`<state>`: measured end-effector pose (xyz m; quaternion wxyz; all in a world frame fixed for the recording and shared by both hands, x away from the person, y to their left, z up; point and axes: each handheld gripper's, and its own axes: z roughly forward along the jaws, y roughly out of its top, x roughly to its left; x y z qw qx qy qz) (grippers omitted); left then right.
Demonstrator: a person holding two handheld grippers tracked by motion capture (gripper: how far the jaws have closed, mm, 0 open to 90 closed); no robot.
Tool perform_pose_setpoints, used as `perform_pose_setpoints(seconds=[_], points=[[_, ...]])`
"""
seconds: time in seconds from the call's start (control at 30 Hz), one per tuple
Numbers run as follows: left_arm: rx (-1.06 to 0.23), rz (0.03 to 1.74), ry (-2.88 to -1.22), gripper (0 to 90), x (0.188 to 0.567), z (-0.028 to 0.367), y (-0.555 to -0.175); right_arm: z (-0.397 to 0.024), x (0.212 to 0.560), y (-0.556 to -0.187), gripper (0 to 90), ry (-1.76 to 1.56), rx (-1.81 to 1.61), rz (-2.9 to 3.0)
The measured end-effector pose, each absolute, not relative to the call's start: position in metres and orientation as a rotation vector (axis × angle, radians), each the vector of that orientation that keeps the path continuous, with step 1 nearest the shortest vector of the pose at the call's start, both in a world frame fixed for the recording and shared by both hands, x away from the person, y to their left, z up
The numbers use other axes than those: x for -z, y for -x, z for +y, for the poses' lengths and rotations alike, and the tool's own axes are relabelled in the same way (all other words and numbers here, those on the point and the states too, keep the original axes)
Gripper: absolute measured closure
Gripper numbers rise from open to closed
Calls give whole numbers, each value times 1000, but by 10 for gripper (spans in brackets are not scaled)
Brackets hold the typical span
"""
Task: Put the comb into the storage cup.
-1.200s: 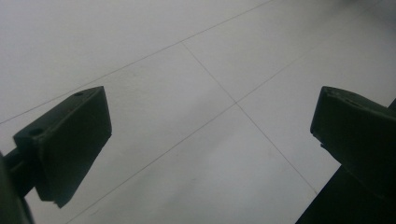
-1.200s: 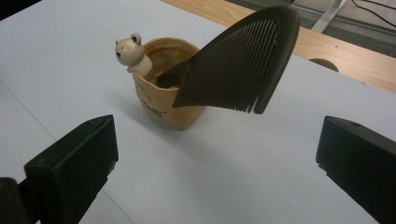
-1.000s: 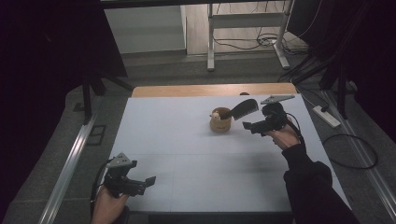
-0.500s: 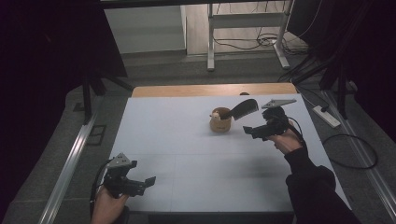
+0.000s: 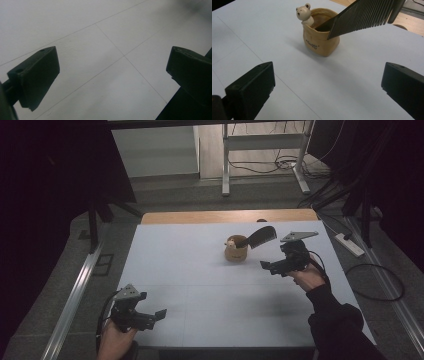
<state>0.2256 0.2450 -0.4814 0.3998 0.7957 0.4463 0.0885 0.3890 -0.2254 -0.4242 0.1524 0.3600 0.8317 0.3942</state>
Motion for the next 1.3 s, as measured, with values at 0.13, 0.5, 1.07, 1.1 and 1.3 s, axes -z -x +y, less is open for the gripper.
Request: perform_pose_setpoints(seconds=[0.13,0.5,1.07,1.1,1.3], points=[[-222,1130,-2012,0,481,245,-226,-226,424,-384,0,-1030,-1142,2399],[-223,1126,-2004,0,481,246,-225,-230,429,-369,0,-1016,-1147,2423],[-231,1140,-1987,0,481,248,-225,-243,432,-342,0,-991,-1107,2444],[-233,1141,-1988,0,481,248,-224,-244,432,-341,0,-991,-1102,2444],[-239,1146,-1986,0,480,249,-224,-252,434,-335,0,-1002,-1092,2434]])
